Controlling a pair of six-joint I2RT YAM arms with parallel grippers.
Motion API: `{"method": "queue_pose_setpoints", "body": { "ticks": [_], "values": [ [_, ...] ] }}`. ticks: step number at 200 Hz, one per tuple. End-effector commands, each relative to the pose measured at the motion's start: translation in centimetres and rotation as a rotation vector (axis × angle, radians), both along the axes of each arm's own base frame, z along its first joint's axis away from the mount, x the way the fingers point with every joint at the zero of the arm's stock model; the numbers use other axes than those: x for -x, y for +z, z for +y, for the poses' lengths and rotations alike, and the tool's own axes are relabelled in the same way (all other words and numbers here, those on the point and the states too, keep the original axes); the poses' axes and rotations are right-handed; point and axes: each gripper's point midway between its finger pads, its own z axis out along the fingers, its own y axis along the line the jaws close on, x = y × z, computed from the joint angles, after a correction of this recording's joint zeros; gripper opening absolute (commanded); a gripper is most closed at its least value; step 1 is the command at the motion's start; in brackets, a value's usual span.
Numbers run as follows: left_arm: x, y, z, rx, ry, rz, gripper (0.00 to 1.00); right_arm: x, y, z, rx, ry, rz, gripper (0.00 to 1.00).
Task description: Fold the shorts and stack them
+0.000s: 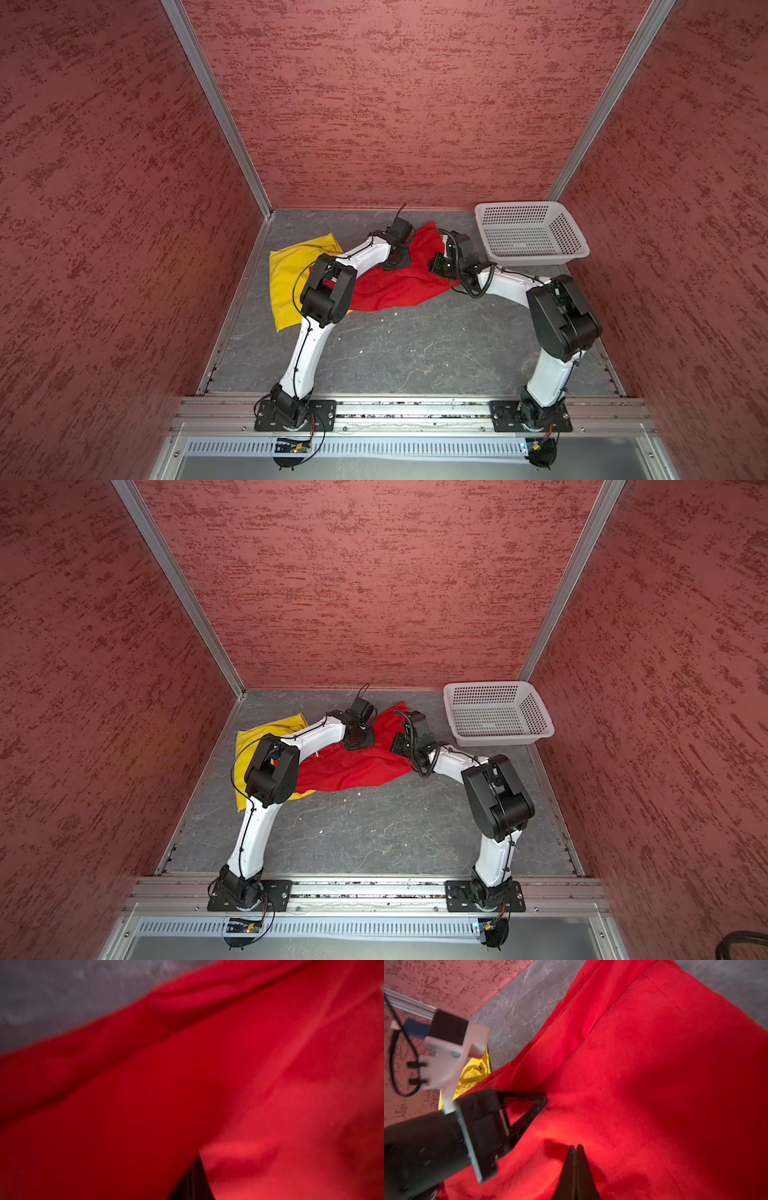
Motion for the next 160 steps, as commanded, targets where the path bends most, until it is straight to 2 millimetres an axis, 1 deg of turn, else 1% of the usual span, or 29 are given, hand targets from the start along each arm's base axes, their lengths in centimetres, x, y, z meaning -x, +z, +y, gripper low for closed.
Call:
{"method": "queue_pose_setpoints", "body": {
  "ticks": [1,30,56,79,99,108,117,124,125,131,132,136,138,140,141,142,146,148,153,158,159,160],
  "values": [
    [-2.2,0.2,1.0,-0.098,-0.024,-0.054,0.0,-0.2,-1.5,0.4,-0.013,0.0,0.034,0.0],
    [-4.8,0.1,2.1,-0.215,-0.026,-0.106,0.0,0.6,-3.6,-0.2,0.0,-0.028,0.076,0.0],
    [-7.9,1.5,3.3,-0.235,0.005,-0.156,0.0,1.4,-5.7,-1.3,0.033,-0.056,0.111,0.0],
    [-10.6,4.5,5.0,-0.191,0.069,-0.225,0.0,2.0,-7.4,-2.1,0.06,-0.07,0.154,0.0],
    [-11.9,7.9,6.6,-0.147,0.118,-0.285,0.0,2.5,-8.4,-2.5,0.059,-0.086,0.182,0.0],
    [-12.0,9.4,7.3,-0.126,0.133,-0.297,0.0,2.5,-8.4,-2.5,0.051,-0.086,0.185,0.0],
    [-11.6,10.8,7.6,-0.105,0.136,-0.302,0.0,2.4,-8.1,-2.4,0.044,-0.084,0.179,0.0],
    [-11.0,11.9,7.9,-0.091,0.135,-0.303,0.0,1.9,-7.4,-2.4,0.041,-0.084,0.165,0.0],
    [-11.0,12.2,7.8,-0.085,0.135,-0.31,0.0,1.9,-7.3,-2.4,0.041,-0.084,0.163,0.0],
    [-10.2,12.9,7.8,-0.072,0.127,-0.311,0.0,1.4,-6.6,-2.4,0.045,-0.083,0.148,0.0],
    [-10.1,12.8,7.8,-0.072,0.126,-0.308,0.0,1.3,-6.5,-2.3,0.044,-0.083,0.144,0.0],
    [-9.5,13.5,7.7,-0.059,0.119,-0.315,0.0,1.0,-5.9,-2.3,0.048,-0.08,0.133,0.0],
    [-9.2,13.4,7.7,-0.057,0.115,-0.312,0.0,0.7,-5.6,-2.3,0.049,-0.079,0.125,0.0],
    [-8.8,13.8,7.7,-0.052,0.113,-0.319,0.0,0.5,-5.3,-2.3,0.053,-0.079,0.12,0.0],
    [-8.7,13.7,7.7,-0.052,0.111,-0.316,0.0,0.4,-5.1,-2.3,0.053,-0.08,0.115,0.0],
    [-8.6,14.3,7.6,-0.047,0.111,-0.328,0.0,0.2,-4.9,-2.3,0.054,-0.079,0.111,0.0],
    [-7.7,14.5,7.7,-0.043,0.108,-0.327,0.0,-0.2,-4.2,-2.2,0.059,-0.077,0.096,0.0],
    [-7.4,14.3,7.7,-0.041,0.106,-0.326,0.0,-0.4,-3.9,-2.2,0.063,-0.079,0.09,0.0],
    [-6.3,15.3,7.9,-0.028,0.108,-0.342,0.01,-1.1,-2.9,-2.1,0.068,-0.078,0.069,0.0],
    [-5.3,15.7,8.1,-0.018,0.112,-0.352,0.01,-1.6,-2.0,-2.1,0.073,-0.076,0.05,0.0],
    [-5.2,16.1,8.1,-0.012,0.113,-0.361,0.01,-1.7,-1.9,-2.1,0.075,-0.077,0.047,0.0],
    [-4.9,16.0,8.3,-0.012,0.113,-0.358,0.02,-1.9,-1.6,-2.1,0.077,-0.076,0.042,0.0]
  ]
}}
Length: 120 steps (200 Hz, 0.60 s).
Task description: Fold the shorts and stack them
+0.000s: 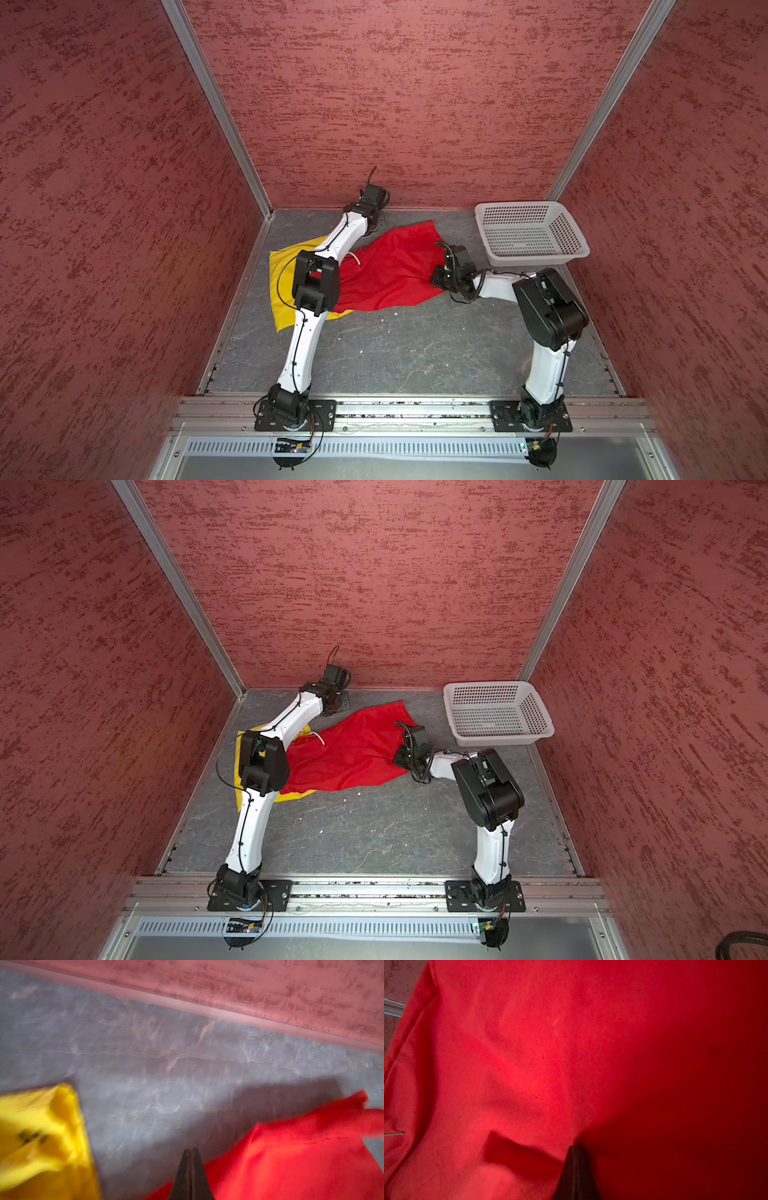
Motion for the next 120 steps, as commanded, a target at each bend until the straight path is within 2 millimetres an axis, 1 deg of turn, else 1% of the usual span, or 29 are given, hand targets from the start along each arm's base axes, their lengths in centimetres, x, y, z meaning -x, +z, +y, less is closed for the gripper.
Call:
{"method": "queue_pose_setpoints", "body": {
  "ticks": [1,11,18,21,28,42,53,63,81,105,120],
  "values": [
    [3.7,6.1,-1.7,0.096,-0.046,-0.121,0.02,-3.1,4.2,-0.4,0.038,-0.017,-0.095,0.0],
    [5.9,6.7,-1.0,0.123,-0.036,-0.133,0.03,-4.5,6.2,-0.3,0.052,-0.015,-0.137,0.0],
    [7.4,6.7,-0.4,0.14,-0.031,-0.135,0.05,-5.4,7.2,-0.3,0.064,-0.015,-0.161,0.0],
    [7.9,7.1,-0.2,0.149,-0.03,-0.142,0.06,-5.7,7.6,-0.2,0.07,-0.014,-0.169,0.0],
    [9.3,6.7,0.6,0.155,-0.019,-0.129,0.06,-6.7,8.4,-0.2,0.08,-0.014,-0.189,0.0],
    [11.4,6.3,2.3,0.158,0.002,-0.105,0.07,-8.5,9.5,-0.2,0.093,-0.013,-0.214,0.0],
    [12.5,5.9,3.7,0.166,0.032,-0.081,0.06,-9.9,9.9,-0.2,0.092,-0.014,-0.225,0.0],
    [13.3,5.3,4.8,0.189,0.056,-0.064,0.06,-11.1,9.8,-0.2,0.087,-0.012,-0.228,0.0],
    [14.1,3.4,6.5,0.232,0.099,-0.032,0.06,-13.3,9.4,0.1,0.06,0.0,-0.239,0.0],
    [14.5,0.2,7.6,0.316,0.143,0.046,0.04,-15.9,8.5,1.3,0.001,0.042,-0.254,0.01],
    [14.3,-1.4,8.5,0.344,0.176,0.084,0.03,-17.4,7.2,2.2,-0.027,0.074,-0.267,0.02]
  ]
}}
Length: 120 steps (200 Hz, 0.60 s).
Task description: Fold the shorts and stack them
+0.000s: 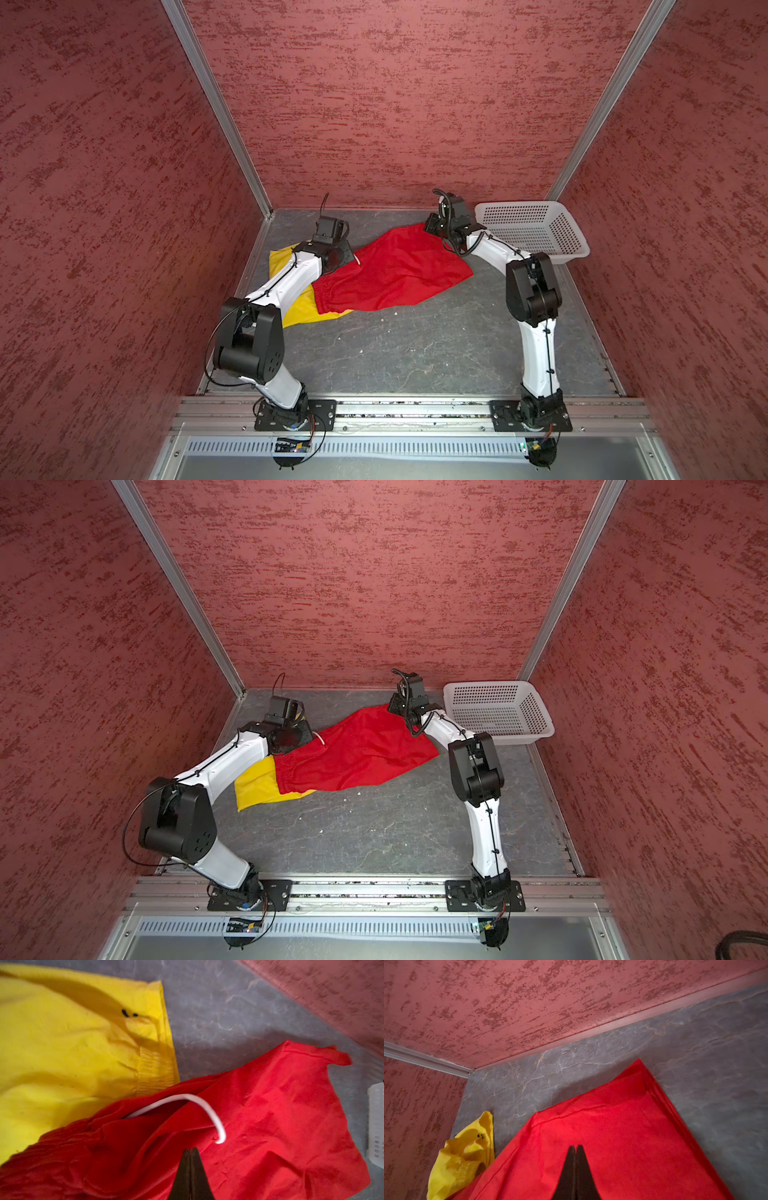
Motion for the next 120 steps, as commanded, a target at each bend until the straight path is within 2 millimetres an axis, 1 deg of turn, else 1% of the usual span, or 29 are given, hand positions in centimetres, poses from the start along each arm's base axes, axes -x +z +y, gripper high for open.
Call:
{"method": "queue_pose_setpoints", "body": {
  "ticks": [1,10,36,48,75,97,109,120],
  "values": [
    [-0.7,-1.6,0.0,0.112,0.028,0.029,0.03,-1.3,-2.5,1.0,-0.023,0.068,0.024,0.03],
    [-0.9,-2.3,0.9,0.117,0.049,0.041,0.03,-2.2,-3.7,1.0,-0.03,0.068,0.035,0.04],
    [-1.7,-3.8,4.1,0.133,0.131,0.051,0.03,-4.2,-6.6,1.1,-0.046,0.064,0.066,0.07],
    [-2.1,-4.4,5.4,0.146,0.16,0.054,0.03,-4.8,-7.5,1.1,-0.044,0.058,0.077,0.08],
    [-2.6,-5.9,7.9,0.141,0.214,0.069,0.03,-5.9,-9.0,0.1,-0.035,0.009,0.103,0.09],
    [-2.8,-7.1,8.8,0.153,0.227,0.088,0.03,-6.3,-10.0,-1.2,-0.035,-0.043,0.125,0.1],
    [-2.9,-7.6,8.7,0.169,0.225,0.101,0.03,-6.4,-10.4,-1.7,-0.041,-0.054,0.134,0.1],
    [-3.0,-7.7,8.3,0.185,0.217,0.105,0.02,-6.4,-10.3,-1.9,-0.041,-0.052,0.135,0.1]
  ]
}}
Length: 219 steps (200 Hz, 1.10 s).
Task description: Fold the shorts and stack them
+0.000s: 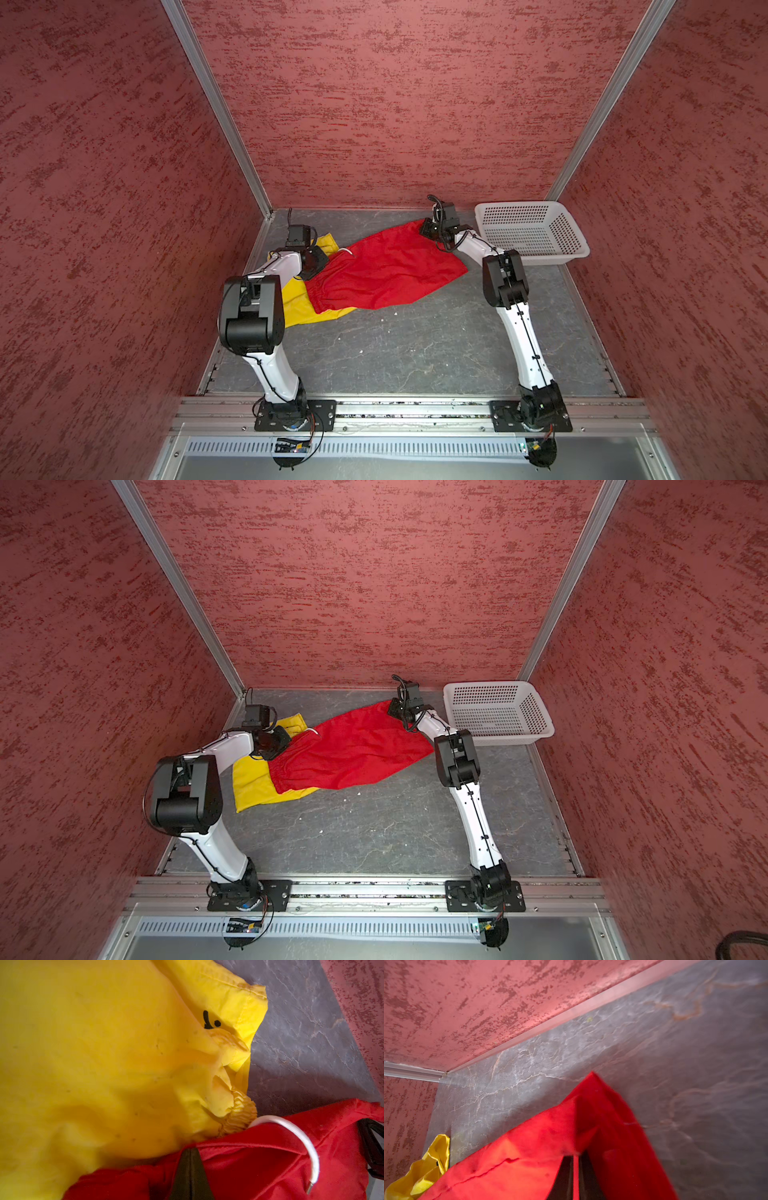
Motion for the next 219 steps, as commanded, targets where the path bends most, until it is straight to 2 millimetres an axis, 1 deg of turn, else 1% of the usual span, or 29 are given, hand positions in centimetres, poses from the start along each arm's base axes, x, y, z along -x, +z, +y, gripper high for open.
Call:
{"method": "queue_pose_setpoints", "body": {
  "ticks": [1,7,15,23,30,38,48,56,57,60,66,72,83,84,92,102,112,118,131,138,140,143,151,164,170,173,195,204,219],
  "values": [
    [-0.4,-0.7,-0.3,0.036,-0.002,0.008,0.02,-0.4,-1.4,-1.6,0.007,-0.048,0.04,0.1],
    [-0.5,-0.4,-0.5,0.041,-0.006,0.001,0.02,-0.3,-1.1,-1.4,0.008,-0.035,0.034,0.1],
    [-0.5,0.1,-0.7,0.046,-0.009,-0.009,0.02,-0.2,0.0,-1.1,0.003,-0.016,0.015,0.1],
    [-0.5,0.9,-1.0,0.05,-0.014,-0.021,0.02,-0.1,1.3,-0.8,0.001,-0.001,-0.006,0.11],
    [-0.5,1.9,-1.2,0.051,-0.017,-0.039,0.02,0.2,2.9,-0.5,0.01,0.014,-0.037,0.14],
    [-0.4,3.0,-1.5,0.049,-0.022,-0.058,0.04,0.7,5.0,-0.1,0.032,0.031,-0.08,0.2],
    [-0.2,4.9,-2.1,0.047,-0.034,-0.093,0.07,1.7,7.8,0.5,0.077,0.049,-0.141,0.32],
    [0.0,6.5,-2.5,0.042,-0.042,-0.122,0.12,2.9,10.0,1.0,0.122,0.061,-0.191,0.41],
    [0.0,6.5,-2.6,0.041,-0.043,-0.121,0.12,3.0,10.6,1.1,0.127,0.063,-0.202,0.41],
    [0.2,7.3,-2.7,0.038,-0.045,-0.135,0.14,3.5,11.2,1.2,0.147,0.065,-0.218,0.44],
    [0.4,8.4,-2.9,0.032,-0.048,-0.154,0.19,4.6,13.0,1.8,0.186,0.075,-0.261,0.5],
    [0.8,9.8,-3.1,0.028,-0.053,-0.18,0.25,5.9,14.2,2.4,0.232,0.088,-0.297,0.55],
    [1.5,11.9,-3.2,0.02,-0.051,-0.218,0.33,8.6,16.6,3.9,0.324,0.111,-0.37,0.64],
    [1.6,12.1,-3.2,0.019,-0.052,-0.222,0.34,9.1,17.2,4.3,0.339,0.118,-0.389,0.66],
    [2.3,13.6,-2.9,0.012,-0.042,-0.25,0.4,10.9,18.2,5.3,0.402,0.13,-0.439,0.73],
    [3.4,15.3,-2.4,0.002,-0.023,-0.28,0.51,13.9,19.8,7.4,0.476,0.17,-0.521,0.81],
    [4.5,16.8,-1.7,-0.007,0.001,-0.305,0.62,16.7,20.7,9.5,0.529,0.215,-0.589,0.88],
    [5.3,17.3,-1.2,-0.008,0.017,-0.311,0.67,18.5,20.9,10.9,0.557,0.251,-0.622,0.91],
    [6.9,18.3,0.1,-0.008,0.054,-0.327,0.82,21.9,21.2,13.9,0.593,0.332,-0.684,0.95],
    [7.8,18.5,0.8,-0.011,0.073,-0.327,0.89,23.7,21.1,15.5,0.606,0.378,-0.707,0.97],
    [8.0,18.5,1.0,-0.012,0.078,-0.326,0.97,24.1,21.0,16.0,0.609,0.391,-0.713,0.97],
    [8.4,18.7,1.2,-0.013,0.084,-0.329,1.0,24.7,20.9,16.6,0.614,0.41,-0.72,0.98],
    [9.2,18.7,1.8,-0.011,0.097,-0.333,0.99,26.2,20.6,18.2,0.623,0.441,-0.74,0.99],
    [10.4,18.5,2.5,0.016,0.112,-0.331,1.0,28.4,19.4,20.7,0.65,0.511,-0.775,0.99],
    [10.9,18.4,2.6,0.034,0.112,-0.332,1.0,29.5,18.2,22.0,0.675,0.551,-0.786,0.99],
    [11.1,18.2,2.7,0.043,0.113,-0.328,0.99,29.7,18.0,22.3,0.68,0.56,-0.79,0.99],
    [12.6,17.2,3.7,0.081,0.137,-0.302,0.99,32.6,13.8,26.1,0.781,0.698,-0.815,0.99],
    [13.1,16.8,4.2,0.091,0.151,-0.293,1.0,33.6,12.1,27.4,0.826,0.758,-0.832,0.99],
    [13.7,16.2,4.7,0.115,0.163,-0.291,1.0,35.1,10.0,29.4,0.874,0.844,-0.867,0.99]
  ]
}}
